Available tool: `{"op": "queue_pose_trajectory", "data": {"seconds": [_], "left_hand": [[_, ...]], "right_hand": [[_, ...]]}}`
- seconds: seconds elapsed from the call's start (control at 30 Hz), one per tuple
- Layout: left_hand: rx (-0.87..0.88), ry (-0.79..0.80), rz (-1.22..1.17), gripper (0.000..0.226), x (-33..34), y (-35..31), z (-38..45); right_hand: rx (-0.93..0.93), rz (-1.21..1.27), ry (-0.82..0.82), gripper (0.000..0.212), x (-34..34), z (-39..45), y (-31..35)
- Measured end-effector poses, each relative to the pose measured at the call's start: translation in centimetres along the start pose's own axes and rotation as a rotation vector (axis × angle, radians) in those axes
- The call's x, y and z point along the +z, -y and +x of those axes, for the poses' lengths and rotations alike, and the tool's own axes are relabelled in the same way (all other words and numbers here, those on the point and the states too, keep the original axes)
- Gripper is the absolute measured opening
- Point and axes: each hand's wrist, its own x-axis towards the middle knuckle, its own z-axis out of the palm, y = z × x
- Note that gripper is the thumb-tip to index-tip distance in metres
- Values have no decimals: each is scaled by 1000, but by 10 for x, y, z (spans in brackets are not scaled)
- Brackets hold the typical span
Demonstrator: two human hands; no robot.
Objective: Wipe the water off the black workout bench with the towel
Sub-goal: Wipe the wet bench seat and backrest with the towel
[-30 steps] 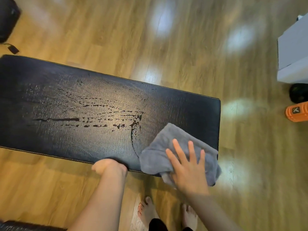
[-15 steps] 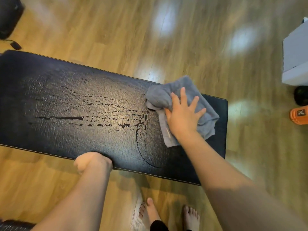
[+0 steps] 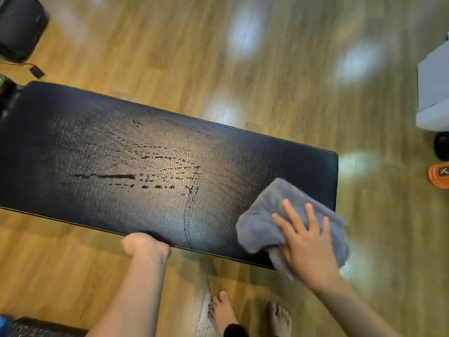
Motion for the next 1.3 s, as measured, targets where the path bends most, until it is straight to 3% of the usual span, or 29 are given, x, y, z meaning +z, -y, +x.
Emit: {"op": "queue_pose_trajectory", "data": {"seconds": [0.13, 0.23, 0.37, 0.47, 0.57, 0.63, 0.7, 0.8, 0.93, 1.03, 1.17, 1.3], "left_hand": [[-11, 194, 8, 50, -10, 5, -20], [-11, 245, 28, 50, -16, 9, -14], [-32, 272, 60, 57, -19, 3, -13], [-21, 253, 85, 51, -24, -3, -3], [-65, 234, 90, 30, -26, -7, 4], [-73, 248, 94, 39, -27, -8, 1], [-93, 253, 121, 49, -27, -10, -9], [-114, 247, 157, 43, -26, -16, -16], [-155, 246, 199, 28, -29, -23, -8], [-182, 257, 181, 27, -30, -30, -4], [-180, 263, 188, 29, -29, -47, 7], [-139, 263, 191, 32, -25, -61, 11]], "right_hand": [[311, 121, -53, 55, -38, 84, 4], [357, 228, -60, 58, -65, 150, 45], [44, 126, -21, 58, -69, 168, 112], [-153, 40, -38, 56, -43, 117, 136], [-311, -47, -15, 56, -15, 46, 117], [-324, -95, 12, 56, 0, 12, 81], [-217, -75, 44, 60, 0, -3, 45], [27, 0, 71, 54, -15, 14, 18], [312, 149, 7, 53, -49, 97, 35], [424, 291, -4, 55, -77, 167, 81], [245, 231, 5, 55, -87, 199, 157], [25, 108, -47, 58, -57, 148, 207]]}}
